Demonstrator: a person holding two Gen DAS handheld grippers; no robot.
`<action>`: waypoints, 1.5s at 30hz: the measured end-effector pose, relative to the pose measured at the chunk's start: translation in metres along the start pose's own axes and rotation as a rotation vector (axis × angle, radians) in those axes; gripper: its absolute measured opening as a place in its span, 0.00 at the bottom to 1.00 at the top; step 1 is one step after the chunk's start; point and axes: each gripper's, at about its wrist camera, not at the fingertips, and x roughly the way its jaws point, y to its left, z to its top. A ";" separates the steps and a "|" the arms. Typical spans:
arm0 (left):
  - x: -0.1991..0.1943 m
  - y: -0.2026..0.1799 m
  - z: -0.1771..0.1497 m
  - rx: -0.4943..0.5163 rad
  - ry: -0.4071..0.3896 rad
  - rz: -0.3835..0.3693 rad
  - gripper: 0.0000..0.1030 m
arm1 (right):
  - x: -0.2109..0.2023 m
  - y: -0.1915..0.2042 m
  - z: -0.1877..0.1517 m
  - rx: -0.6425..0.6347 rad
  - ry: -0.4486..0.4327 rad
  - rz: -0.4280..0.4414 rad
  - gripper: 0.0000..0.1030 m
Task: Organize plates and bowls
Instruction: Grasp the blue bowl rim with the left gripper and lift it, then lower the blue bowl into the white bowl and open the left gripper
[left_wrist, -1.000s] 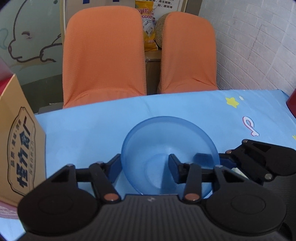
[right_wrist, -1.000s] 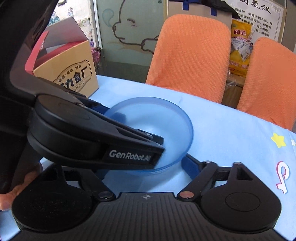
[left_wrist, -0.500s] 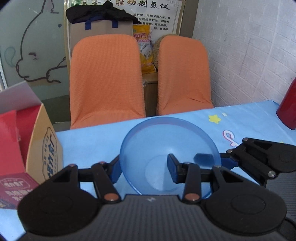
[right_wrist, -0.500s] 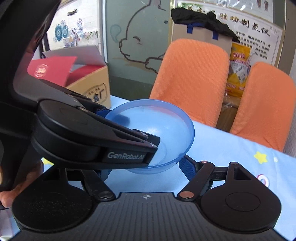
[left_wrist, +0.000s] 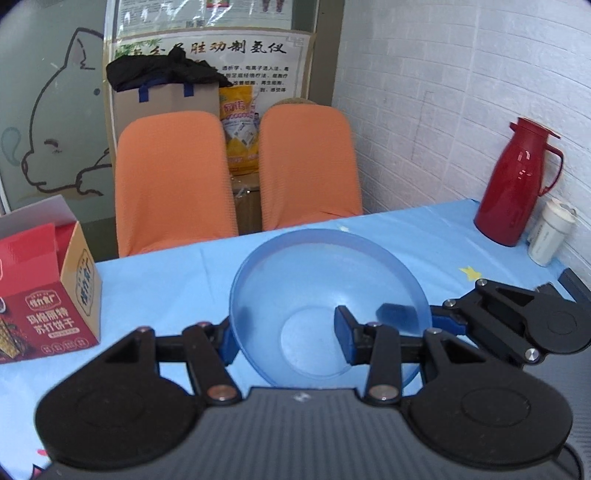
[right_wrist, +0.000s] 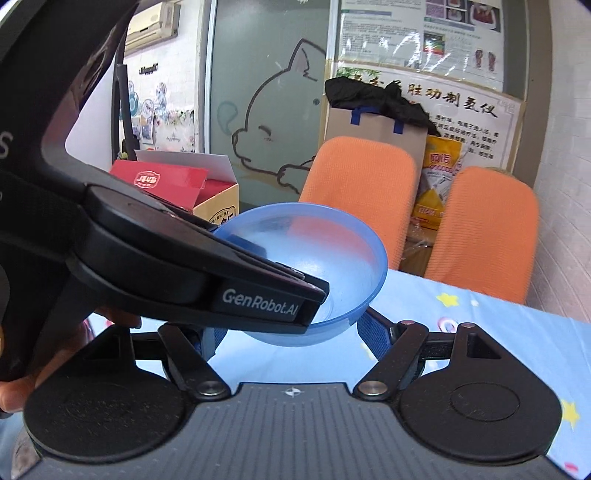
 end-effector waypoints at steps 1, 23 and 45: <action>-0.004 -0.010 -0.006 0.007 0.004 -0.012 0.41 | -0.010 -0.002 -0.006 0.005 -0.002 -0.006 1.00; 0.003 -0.156 -0.096 0.137 0.151 -0.144 0.51 | -0.109 -0.040 -0.131 0.193 0.088 -0.096 1.00; -0.041 -0.118 -0.081 -0.020 0.003 -0.119 0.95 | -0.163 -0.057 -0.151 0.259 0.022 -0.133 1.00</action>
